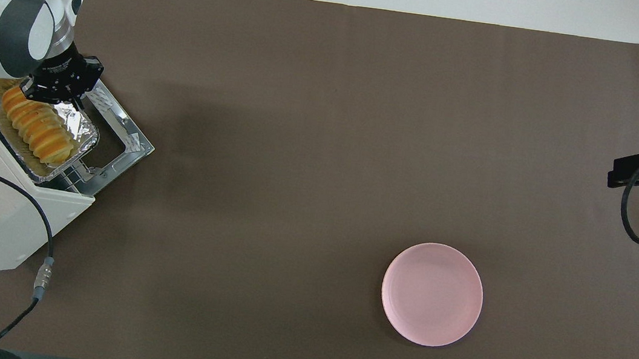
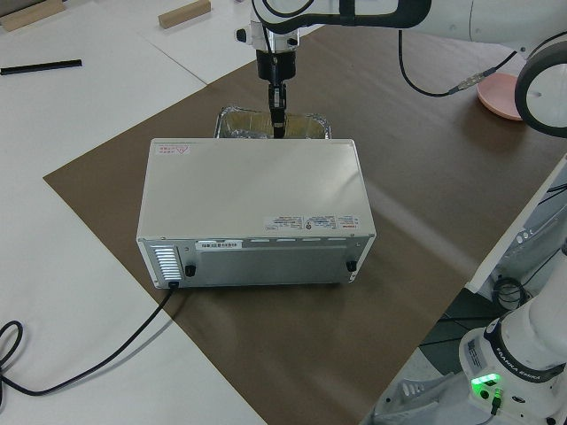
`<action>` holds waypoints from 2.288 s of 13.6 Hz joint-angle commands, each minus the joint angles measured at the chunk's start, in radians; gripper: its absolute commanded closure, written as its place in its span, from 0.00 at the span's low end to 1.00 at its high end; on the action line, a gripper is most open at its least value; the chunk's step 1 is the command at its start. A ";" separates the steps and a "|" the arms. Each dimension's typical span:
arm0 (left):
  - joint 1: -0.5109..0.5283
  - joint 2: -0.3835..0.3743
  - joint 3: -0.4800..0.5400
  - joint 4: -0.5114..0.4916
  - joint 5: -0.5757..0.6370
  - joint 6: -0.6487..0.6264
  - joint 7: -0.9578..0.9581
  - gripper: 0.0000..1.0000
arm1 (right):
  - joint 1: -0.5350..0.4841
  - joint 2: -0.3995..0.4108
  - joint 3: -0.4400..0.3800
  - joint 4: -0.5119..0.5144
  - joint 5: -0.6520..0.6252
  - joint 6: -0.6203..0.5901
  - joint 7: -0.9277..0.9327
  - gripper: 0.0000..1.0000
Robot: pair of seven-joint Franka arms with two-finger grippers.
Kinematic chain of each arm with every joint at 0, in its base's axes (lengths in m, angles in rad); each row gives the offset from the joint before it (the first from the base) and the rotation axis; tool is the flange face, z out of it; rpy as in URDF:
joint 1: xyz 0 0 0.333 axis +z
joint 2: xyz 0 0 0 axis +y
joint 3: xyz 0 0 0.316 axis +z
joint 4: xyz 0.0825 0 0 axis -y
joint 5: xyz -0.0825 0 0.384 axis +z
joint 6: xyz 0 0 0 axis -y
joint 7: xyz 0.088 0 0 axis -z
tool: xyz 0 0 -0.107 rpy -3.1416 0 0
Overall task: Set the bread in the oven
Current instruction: 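Push the tray deeper into the oven and open the left gripper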
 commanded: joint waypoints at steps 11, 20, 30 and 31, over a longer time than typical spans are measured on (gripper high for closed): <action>0.013 -0.106 0.002 -0.214 0.015 0.081 0.039 1.00 | -0.009 -0.020 0.009 -0.023 -0.011 0.000 -0.016 0.00; 0.016 -0.114 0.020 -0.223 0.078 0.086 0.034 1.00 | -0.009 -0.020 0.009 -0.022 -0.011 -0.002 -0.016 0.00; 0.018 -0.114 0.025 -0.241 0.097 0.120 0.004 1.00 | -0.009 -0.020 0.009 -0.023 -0.011 -0.008 -0.016 0.00; 0.018 -0.114 0.025 -0.241 0.098 0.121 0.003 1.00 | -0.009 -0.020 0.009 -0.023 -0.011 -0.008 -0.016 0.00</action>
